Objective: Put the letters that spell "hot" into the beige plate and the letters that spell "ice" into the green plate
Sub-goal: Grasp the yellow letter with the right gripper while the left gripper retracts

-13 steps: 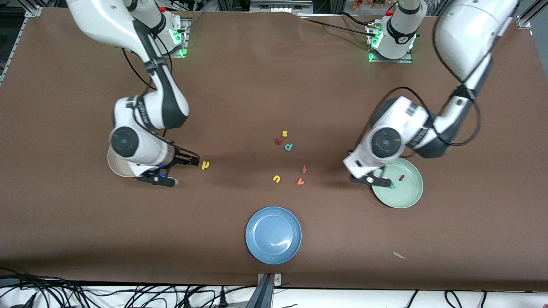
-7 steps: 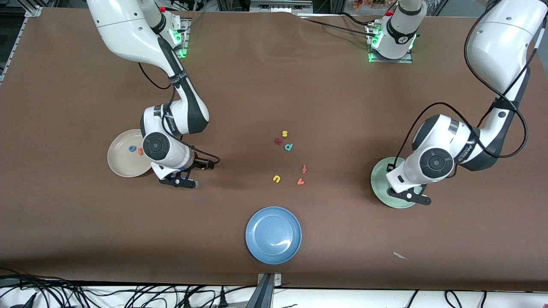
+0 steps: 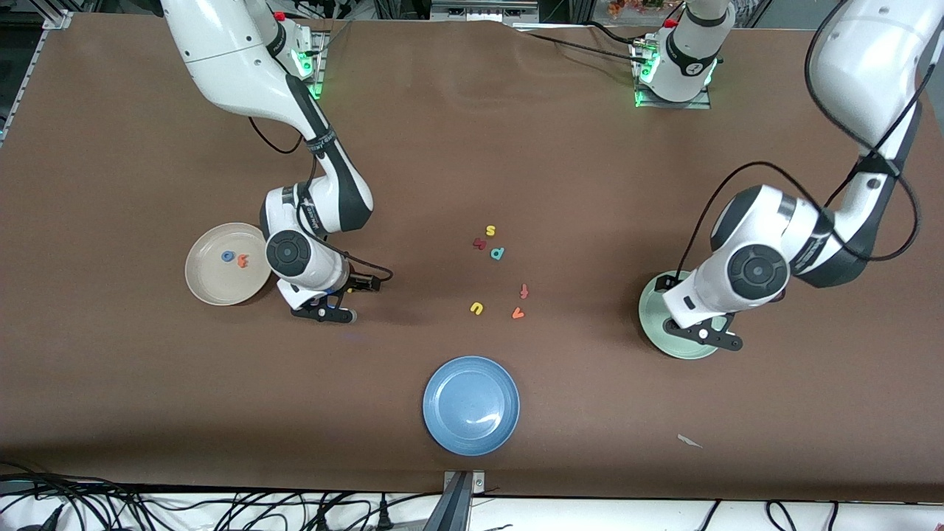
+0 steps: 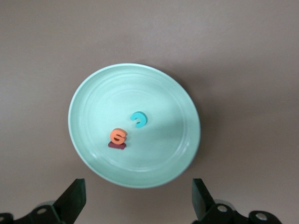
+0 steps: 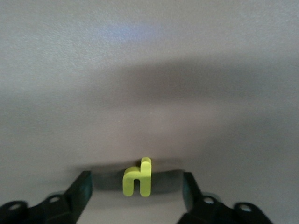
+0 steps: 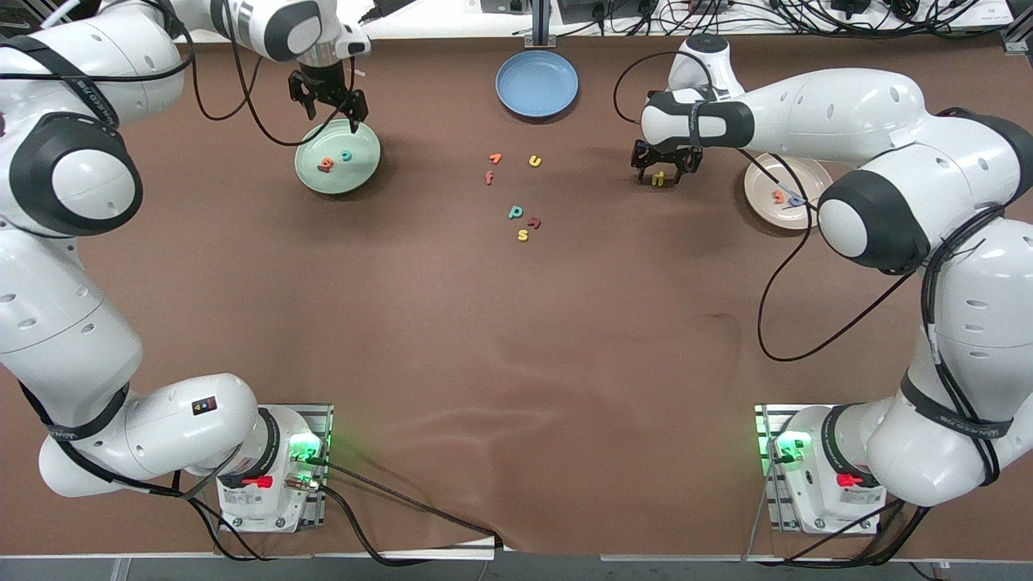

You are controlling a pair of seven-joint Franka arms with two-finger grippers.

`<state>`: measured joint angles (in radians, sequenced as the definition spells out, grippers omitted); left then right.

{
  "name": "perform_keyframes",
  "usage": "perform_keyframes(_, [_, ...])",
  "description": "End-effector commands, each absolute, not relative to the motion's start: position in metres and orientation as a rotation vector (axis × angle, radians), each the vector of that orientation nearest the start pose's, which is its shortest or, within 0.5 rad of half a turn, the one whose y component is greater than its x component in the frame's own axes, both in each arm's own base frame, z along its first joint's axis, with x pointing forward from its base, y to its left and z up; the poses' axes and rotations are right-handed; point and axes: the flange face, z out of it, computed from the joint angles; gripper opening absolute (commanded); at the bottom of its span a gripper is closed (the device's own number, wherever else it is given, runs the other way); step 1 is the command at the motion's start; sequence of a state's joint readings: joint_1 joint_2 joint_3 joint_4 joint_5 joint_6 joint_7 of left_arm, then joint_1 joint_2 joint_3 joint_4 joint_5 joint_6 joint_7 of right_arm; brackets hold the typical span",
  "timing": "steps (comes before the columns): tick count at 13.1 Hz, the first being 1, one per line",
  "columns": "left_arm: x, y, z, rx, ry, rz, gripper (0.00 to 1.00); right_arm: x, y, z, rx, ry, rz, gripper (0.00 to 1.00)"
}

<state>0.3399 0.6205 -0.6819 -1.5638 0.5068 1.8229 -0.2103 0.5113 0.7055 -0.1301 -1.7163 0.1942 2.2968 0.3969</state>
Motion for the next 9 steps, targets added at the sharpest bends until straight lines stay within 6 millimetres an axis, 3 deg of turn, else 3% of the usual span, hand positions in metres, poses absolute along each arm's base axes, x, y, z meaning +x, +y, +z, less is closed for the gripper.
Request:
perform_keyframes(1, [0.641,-0.124,0.414,-2.964,0.329,0.165,1.00,0.609,0.257,0.169,-3.108,0.210,0.192,0.71])
perform_keyframes(5, [0.637,-0.093,0.535,-3.060,0.143,0.153,1.00,0.606,0.255,0.166,-3.112,0.214,0.207,0.39])
perform_keyframes(6, [0.634,-0.088,0.551,-3.064,0.125,0.178,1.00,0.606,0.255,0.166,-3.113,0.213,0.209,0.28])
perform_keyframes(8, [0.635,-0.080,0.557,-3.070,0.131,0.189,1.00,0.606,0.255,0.167,-3.112,0.221,0.212,0.17])
perform_keyframes(9, [0.628,-0.086,0.571,-3.067,0.170,0.160,1.00,0.606,0.255,0.170,-3.111,0.230,0.212,0.14])
